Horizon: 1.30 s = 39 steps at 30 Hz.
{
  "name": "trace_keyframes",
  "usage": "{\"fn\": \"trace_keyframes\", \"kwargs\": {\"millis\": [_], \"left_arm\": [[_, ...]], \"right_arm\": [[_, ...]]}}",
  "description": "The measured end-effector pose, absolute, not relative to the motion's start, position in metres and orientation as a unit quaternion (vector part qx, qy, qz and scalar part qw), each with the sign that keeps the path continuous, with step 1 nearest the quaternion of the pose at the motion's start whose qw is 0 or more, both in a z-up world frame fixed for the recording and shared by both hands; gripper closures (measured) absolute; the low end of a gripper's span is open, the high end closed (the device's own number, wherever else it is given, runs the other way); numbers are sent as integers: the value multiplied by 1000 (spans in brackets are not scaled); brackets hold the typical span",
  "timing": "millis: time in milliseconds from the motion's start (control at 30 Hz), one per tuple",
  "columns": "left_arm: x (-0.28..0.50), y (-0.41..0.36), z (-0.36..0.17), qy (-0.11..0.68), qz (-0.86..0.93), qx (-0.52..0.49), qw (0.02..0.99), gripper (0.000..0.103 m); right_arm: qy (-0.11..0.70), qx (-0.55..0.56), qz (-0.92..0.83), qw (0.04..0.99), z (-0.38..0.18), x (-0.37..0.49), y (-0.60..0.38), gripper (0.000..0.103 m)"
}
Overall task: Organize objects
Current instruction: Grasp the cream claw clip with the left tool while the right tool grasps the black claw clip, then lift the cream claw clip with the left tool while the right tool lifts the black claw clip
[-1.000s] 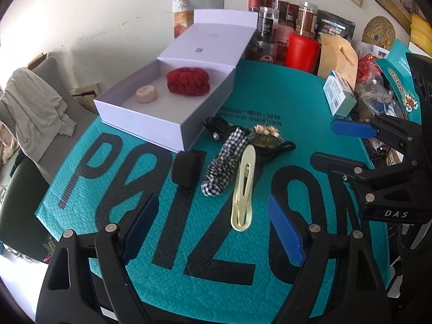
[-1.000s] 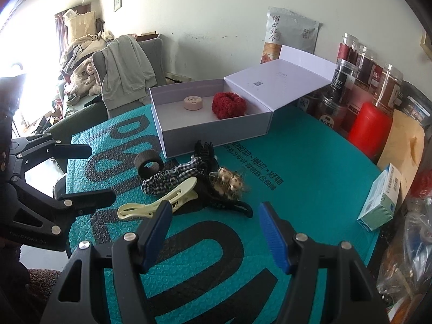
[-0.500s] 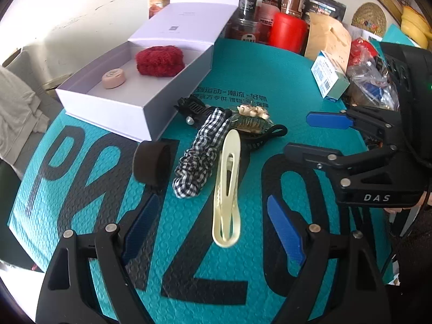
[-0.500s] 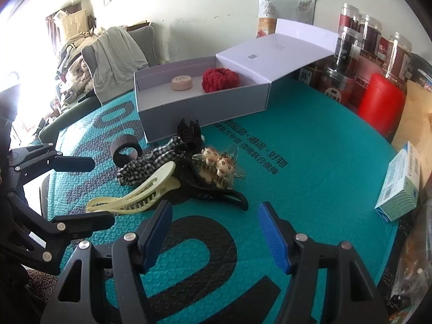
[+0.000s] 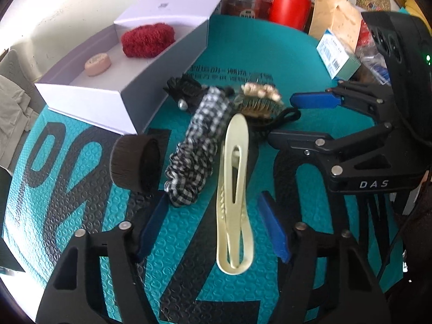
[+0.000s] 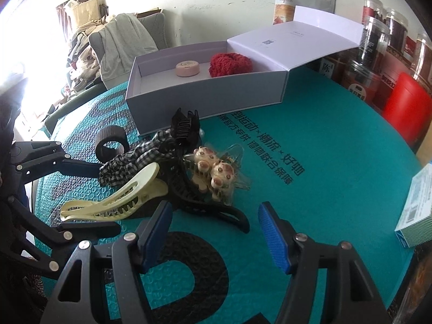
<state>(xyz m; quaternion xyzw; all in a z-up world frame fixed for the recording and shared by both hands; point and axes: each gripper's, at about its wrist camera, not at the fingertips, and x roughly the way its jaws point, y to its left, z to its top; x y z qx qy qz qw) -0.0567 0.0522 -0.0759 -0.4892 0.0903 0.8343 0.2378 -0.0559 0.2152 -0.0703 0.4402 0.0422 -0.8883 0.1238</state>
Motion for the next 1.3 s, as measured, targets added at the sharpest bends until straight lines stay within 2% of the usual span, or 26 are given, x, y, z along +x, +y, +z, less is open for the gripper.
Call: {"fn": "trace_keyframes", "kwargs": {"millis": [167,267,300,333,533,600,1300], "left_arm": [[-57,50,-76,86,837,-485,240,51],[-58,48,-76,80,838,-484,239,57],[-57,47,-76,80,839,-484,236,59],[-56,47,-75,79,839,-484,235,61],[-45,46,-75,74,840,-481,241,79],[-41,47,-75,70,839,-481,246,83],[22,36,-70,43,836,-486,253,83]], "right_arm": [[41,450,-880,143,-77,-58,212,39],[52,451,-880,135,-78,-56,209,56],[54,452,-880,134,-78,-55,209,67],[55,454,-880,132,-77,-54,209,74],[52,460,-877,130,-77,-44,208,89],[46,462,-875,136,-76,-39,206,91],[22,461,-877,136,-66,44,204,95]]}}
